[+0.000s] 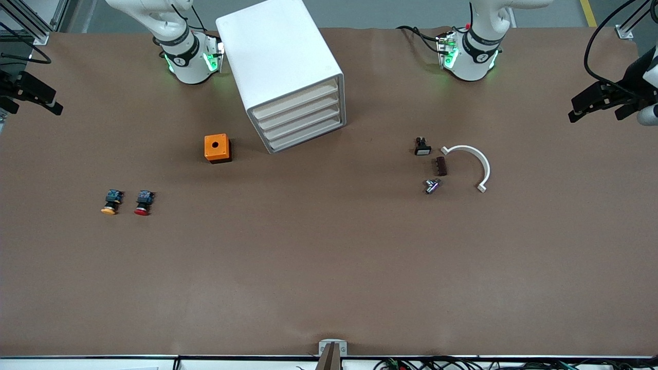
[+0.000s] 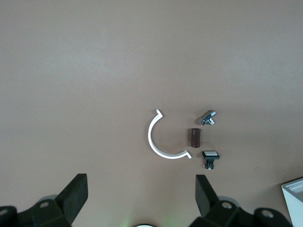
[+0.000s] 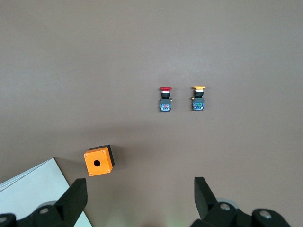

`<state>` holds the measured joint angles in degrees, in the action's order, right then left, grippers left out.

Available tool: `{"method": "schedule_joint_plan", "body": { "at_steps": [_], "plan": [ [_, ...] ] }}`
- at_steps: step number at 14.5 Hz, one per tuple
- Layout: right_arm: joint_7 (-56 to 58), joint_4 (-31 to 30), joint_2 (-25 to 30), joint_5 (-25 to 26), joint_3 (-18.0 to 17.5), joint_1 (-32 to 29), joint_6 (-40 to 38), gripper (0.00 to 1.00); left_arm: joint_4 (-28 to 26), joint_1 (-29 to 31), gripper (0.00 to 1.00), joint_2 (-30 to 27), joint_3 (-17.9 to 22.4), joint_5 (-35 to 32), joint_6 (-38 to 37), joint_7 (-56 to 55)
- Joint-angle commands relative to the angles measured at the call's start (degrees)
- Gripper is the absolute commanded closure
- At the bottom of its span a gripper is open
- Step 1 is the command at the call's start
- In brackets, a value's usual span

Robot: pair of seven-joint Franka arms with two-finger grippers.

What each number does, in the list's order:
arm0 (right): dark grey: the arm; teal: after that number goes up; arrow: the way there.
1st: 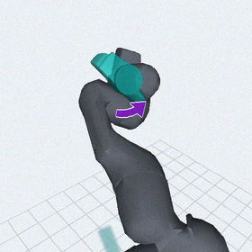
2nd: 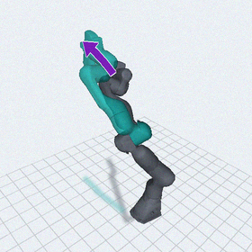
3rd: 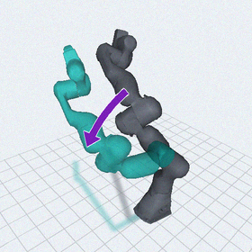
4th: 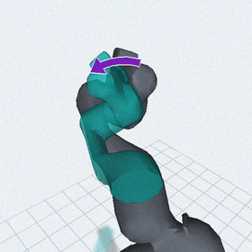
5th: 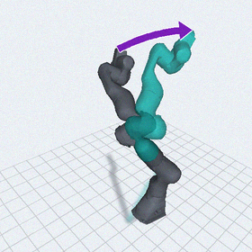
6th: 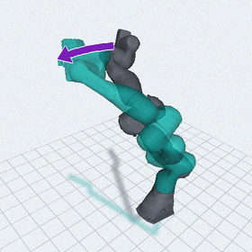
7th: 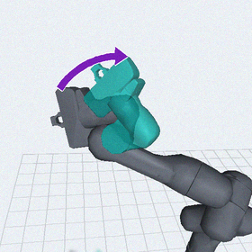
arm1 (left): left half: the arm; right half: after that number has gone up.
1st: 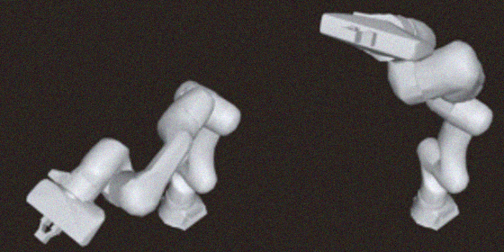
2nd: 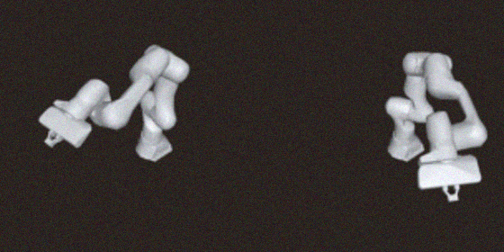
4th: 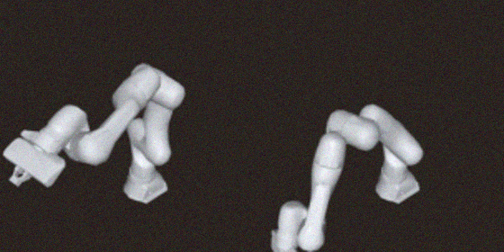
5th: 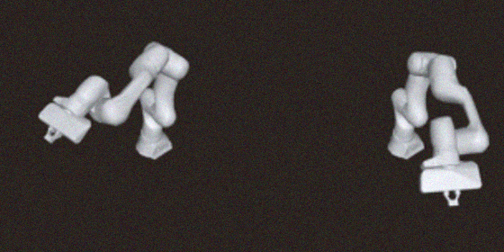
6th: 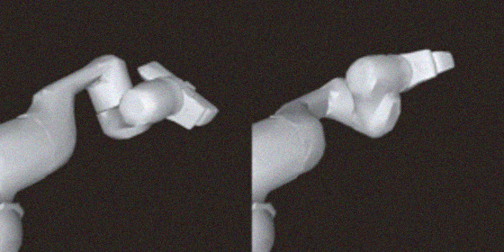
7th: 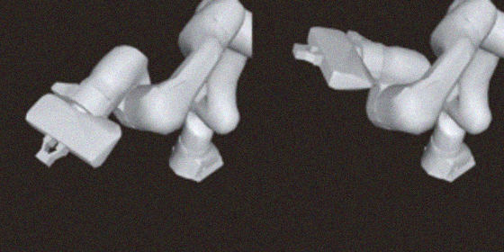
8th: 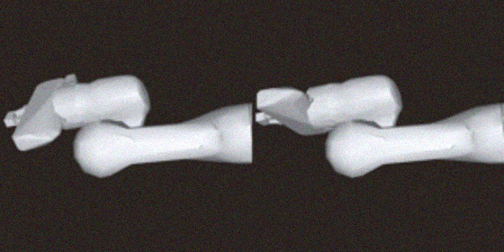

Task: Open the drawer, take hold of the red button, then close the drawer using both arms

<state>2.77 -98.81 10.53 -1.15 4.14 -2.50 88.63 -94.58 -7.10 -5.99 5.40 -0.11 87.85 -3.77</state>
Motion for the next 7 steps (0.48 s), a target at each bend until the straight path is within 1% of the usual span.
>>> {"method": "schedule_joint_plan", "body": {
  "at_steps": [1,7],
  "plan": [
    [0.6,-1.4,1.5,-0.3,-0.1,0.1,0.7,0.0,1.0,-0.5,0.0,-0.6,-1.8,-1.4,-0.4,-0.4],
    [2.3,-1.4,1.4,1.0,-0.2,0.1,1.2,0.0,0.9,-0.3,0.0,-0.4,-1.6,-0.8,0.1,-0.5]
  ]
}}
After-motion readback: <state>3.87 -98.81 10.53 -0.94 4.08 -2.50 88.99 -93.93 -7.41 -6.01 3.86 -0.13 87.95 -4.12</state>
